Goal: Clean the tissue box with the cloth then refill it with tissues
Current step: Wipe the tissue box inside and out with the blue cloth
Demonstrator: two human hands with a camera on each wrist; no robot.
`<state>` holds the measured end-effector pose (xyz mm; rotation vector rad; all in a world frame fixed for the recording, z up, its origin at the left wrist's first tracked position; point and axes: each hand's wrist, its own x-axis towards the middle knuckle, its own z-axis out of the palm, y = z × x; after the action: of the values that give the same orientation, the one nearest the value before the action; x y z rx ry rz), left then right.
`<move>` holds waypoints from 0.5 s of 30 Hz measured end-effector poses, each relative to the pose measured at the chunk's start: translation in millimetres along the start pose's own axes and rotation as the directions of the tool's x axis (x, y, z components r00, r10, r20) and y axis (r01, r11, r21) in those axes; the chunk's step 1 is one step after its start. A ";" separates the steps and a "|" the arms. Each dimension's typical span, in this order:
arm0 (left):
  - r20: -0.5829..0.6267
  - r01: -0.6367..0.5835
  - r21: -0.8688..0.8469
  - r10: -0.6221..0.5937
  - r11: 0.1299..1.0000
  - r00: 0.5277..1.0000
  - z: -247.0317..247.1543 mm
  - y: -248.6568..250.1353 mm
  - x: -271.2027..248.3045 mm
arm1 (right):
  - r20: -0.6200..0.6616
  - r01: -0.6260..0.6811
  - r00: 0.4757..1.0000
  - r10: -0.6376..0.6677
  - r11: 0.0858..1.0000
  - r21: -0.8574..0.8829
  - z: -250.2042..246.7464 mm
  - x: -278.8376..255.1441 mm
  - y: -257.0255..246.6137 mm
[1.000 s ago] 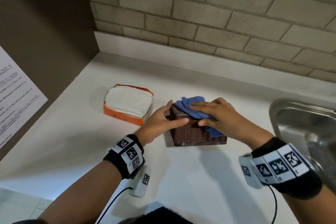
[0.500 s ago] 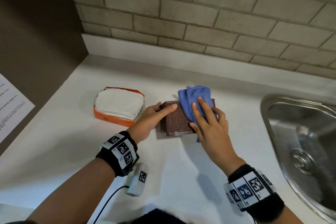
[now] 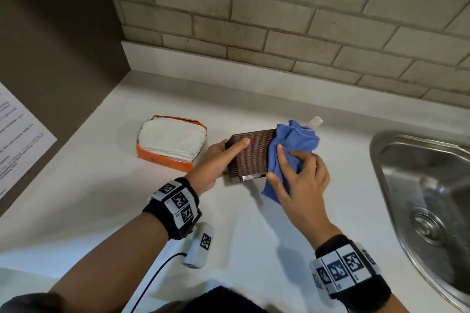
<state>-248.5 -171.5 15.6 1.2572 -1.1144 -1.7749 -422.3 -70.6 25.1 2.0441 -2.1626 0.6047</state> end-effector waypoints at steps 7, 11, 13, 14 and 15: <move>0.030 -0.029 -0.003 0.029 1.000 0.999 -0.7 0.5 -1.6 | -0.021 0.163 0.986 -0.164 0.986 -0.042 6.7 3.6 -9.6; 0.031 -0.035 0.022 0.034 0.999 0.999 -0.9 0.4 0.7 | -0.035 0.124 0.991 -0.130 0.984 -0.128 7.7 12.8 13.5; 0.033 -0.045 0.012 0.044 0.999 0.998 -0.9 -0.3 1.8 | -0.071 0.116 0.989 -0.128 0.981 -0.154 12.5 17.0 1.7; 0.031 -0.050 0.008 0.050 0.999 0.998 -0.8 -0.2 1.8 | -0.092 0.114 0.987 -0.131 0.978 -0.173 14.8 18.7 -4.8; 0.030 -0.053 0.005 0.053 0.999 0.998 -0.9 -0.3 1.8 | -0.112 0.117 0.984 -0.140 0.975 -0.190 16.1 21.0 -8.2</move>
<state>-248.2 -173.2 14.6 1.1971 -1.1603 -1.7571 -413.1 -96.1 19.3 1.9746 -1.9218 0.4843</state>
